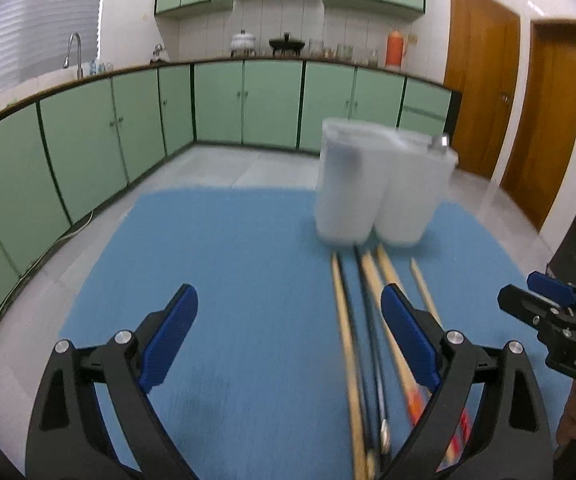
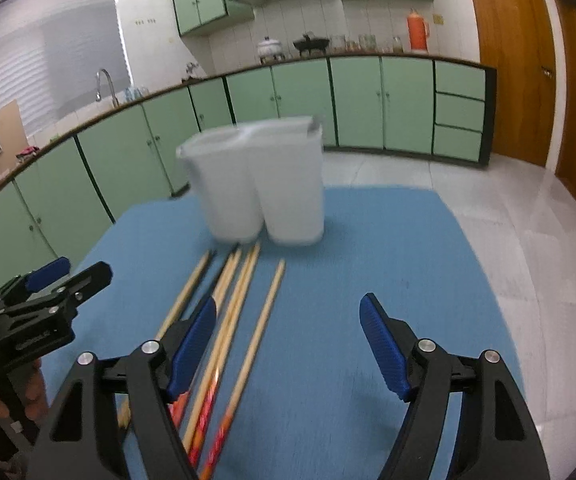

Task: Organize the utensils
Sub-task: 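Move both tools back over the chopsticks on the mat, then grasp a red-patterned chopstick with the right tool while the left grasps a wooden chopstick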

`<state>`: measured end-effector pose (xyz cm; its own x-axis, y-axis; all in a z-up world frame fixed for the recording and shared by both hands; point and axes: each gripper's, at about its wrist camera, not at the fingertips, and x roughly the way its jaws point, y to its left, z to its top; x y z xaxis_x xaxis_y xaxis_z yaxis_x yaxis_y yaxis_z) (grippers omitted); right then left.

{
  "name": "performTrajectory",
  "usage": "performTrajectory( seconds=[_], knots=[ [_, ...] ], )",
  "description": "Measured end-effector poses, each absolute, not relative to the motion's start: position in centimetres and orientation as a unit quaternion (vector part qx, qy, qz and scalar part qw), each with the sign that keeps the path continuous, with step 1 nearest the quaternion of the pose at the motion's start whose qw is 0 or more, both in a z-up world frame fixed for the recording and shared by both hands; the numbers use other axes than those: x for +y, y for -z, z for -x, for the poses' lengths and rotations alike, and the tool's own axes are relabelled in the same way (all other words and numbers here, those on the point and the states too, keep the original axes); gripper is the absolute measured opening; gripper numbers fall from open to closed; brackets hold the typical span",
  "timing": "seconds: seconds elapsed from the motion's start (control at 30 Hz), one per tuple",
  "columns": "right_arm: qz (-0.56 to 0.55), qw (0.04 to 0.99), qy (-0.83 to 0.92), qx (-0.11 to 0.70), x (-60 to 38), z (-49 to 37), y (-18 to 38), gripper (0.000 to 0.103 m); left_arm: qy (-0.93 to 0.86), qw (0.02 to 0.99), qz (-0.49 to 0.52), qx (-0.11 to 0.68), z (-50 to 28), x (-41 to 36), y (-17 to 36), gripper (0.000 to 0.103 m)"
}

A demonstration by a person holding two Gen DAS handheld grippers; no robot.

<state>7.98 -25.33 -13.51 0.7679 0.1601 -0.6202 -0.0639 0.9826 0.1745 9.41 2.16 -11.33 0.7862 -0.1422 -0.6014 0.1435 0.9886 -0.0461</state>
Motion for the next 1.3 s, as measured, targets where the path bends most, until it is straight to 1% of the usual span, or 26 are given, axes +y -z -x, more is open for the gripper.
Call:
performTrajectory(
  seconds=[0.27, 0.53, 0.57, 0.63, 0.7, 0.9, 1.03, 1.17, 1.3],
  knots=[
    [-0.074, 0.930, -0.053, 0.357, -23.9, -2.8, 15.3, 0.072, 0.066, 0.931, -0.013, 0.358, -4.8, 3.6, 13.5, 0.090],
    [-0.072, 0.922, -0.063, 0.375, -23.0, -0.9, 16.1, 0.060, 0.067, 0.924, -0.021, 0.376, -2.6, 3.9, 14.3, 0.090],
    [-0.072, 0.921, -0.065, 0.378, -22.9, -0.6, 16.3, 0.057, 0.069, 0.923, -0.024, 0.377, -2.4, 3.8, 14.3, 0.089],
    [-0.070, 0.919, -0.067, 0.381, -22.7, -0.2, 16.6, 0.053, 0.075, 0.919, -0.031, 0.386, -1.8, 3.3, 14.7, 0.081],
    [-0.068, 0.916, -0.072, 0.388, -22.5, 0.3, 16.8, 0.046, 0.080, 0.915, -0.033, 0.395, -1.5, 3.1, 15.1, 0.079],
    [-0.072, 0.907, -0.092, 0.404, -22.2, 1.1, 17.7, 0.035, 0.095, 0.904, -0.045, 0.414, -1.1, 2.5, 15.7, 0.075],
    [-0.072, 0.902, -0.106, 0.412, -21.5, 1.3, 18.0, 0.034, 0.096, 0.900, -0.047, 0.424, -0.8, 2.0, 16.2, 0.072],
    [-0.070, 0.900, -0.114, 0.415, -20.8, 1.2, 18.0, 0.033, 0.098, 0.899, -0.044, 0.425, -0.8, 1.9, 16.3, 0.071],
    [-0.066, 0.898, -0.114, 0.420, -20.4, 1.0, 18.2, 0.030, 0.105, 0.897, -0.039, 0.427, -0.9, 1.6, 16.4, 0.069]
  ],
)
